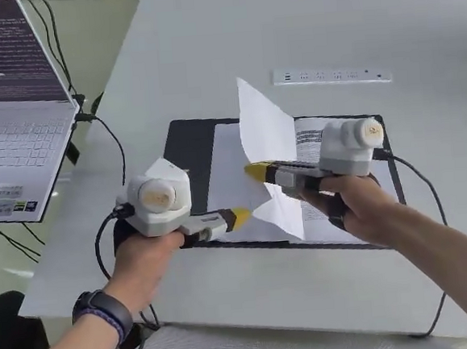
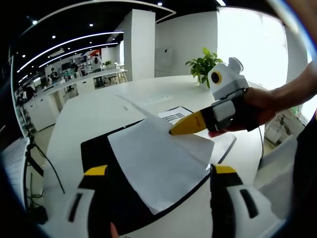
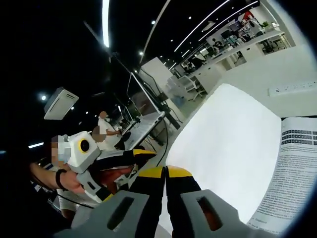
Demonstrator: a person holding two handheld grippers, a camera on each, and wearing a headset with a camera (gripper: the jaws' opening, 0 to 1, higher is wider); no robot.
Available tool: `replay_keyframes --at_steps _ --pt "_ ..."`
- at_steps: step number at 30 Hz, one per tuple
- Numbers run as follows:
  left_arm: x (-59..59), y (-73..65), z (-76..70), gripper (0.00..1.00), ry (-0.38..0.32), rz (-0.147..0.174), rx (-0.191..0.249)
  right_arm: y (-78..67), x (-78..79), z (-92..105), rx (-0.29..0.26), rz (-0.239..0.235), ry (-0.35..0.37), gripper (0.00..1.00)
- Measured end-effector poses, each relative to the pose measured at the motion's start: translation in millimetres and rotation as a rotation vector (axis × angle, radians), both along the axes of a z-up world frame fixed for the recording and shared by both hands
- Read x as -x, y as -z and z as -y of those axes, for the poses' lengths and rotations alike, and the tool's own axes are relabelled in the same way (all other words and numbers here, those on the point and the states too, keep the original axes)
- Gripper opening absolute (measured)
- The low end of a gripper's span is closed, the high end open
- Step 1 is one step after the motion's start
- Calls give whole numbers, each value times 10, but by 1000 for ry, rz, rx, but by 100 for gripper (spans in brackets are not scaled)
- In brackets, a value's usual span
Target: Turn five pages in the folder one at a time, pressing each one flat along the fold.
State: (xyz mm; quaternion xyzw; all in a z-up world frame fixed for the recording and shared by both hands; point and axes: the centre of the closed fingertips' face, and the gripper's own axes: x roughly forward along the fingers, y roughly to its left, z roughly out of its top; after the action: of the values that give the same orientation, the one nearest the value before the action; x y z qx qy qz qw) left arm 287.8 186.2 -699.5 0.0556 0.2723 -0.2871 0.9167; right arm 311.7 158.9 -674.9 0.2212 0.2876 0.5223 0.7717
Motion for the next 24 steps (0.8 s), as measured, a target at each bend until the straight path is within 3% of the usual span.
replay_keyframes --at_steps 11,24 --pt "149 95 -271 83 -48 -25 2 360 -11 -280 62 -76 -26 0" --pt "310 227 -348 83 -65 -56 9 854 13 -471 160 -183 -40 0"
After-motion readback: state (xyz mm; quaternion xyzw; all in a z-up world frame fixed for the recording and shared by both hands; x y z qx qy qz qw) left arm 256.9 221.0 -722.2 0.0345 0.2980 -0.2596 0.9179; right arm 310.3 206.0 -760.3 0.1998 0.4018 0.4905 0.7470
